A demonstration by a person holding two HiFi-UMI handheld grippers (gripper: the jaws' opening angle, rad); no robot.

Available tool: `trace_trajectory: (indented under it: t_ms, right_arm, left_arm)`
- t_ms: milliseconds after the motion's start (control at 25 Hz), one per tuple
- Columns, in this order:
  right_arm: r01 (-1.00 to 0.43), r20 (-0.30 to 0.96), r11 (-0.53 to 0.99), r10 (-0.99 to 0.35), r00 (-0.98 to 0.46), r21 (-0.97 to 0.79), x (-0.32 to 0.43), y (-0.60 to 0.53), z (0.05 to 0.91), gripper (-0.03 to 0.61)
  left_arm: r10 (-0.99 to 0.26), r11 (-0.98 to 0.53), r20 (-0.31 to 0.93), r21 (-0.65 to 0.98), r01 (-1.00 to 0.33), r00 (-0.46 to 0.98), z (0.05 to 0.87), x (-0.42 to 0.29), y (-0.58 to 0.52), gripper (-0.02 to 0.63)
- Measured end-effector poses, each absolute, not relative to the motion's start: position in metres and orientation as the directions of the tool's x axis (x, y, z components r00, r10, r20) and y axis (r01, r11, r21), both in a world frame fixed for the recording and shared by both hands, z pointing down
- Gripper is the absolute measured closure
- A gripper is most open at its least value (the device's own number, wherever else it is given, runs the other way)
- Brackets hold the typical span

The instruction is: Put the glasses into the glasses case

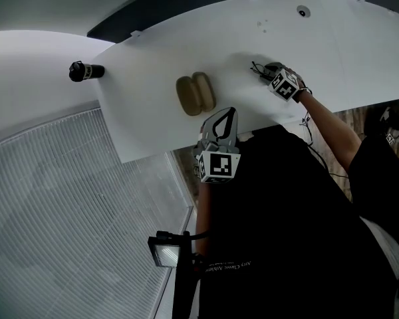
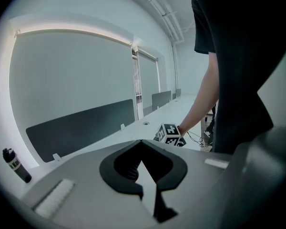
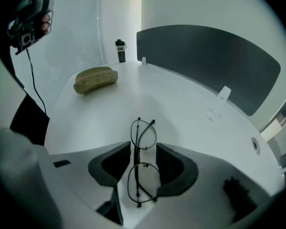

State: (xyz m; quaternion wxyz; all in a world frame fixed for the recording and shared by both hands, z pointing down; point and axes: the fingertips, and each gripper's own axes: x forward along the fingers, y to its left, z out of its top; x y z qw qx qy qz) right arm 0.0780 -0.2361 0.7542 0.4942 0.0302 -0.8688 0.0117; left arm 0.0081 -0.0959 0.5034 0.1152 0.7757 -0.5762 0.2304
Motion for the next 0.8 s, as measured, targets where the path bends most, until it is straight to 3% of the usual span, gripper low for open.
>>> trace_trajectory:
  t_ms: [800]
  right_arm:
    - [-0.095,0.903,0.992,0.03,-0.429,-0.078,0.076,-0.24,0.756,0.408]
  left_arm:
    - [-0.82,-0.363,0.499,-0.077,-0.929,0.279,0.51,0.01,-0.115,0.606]
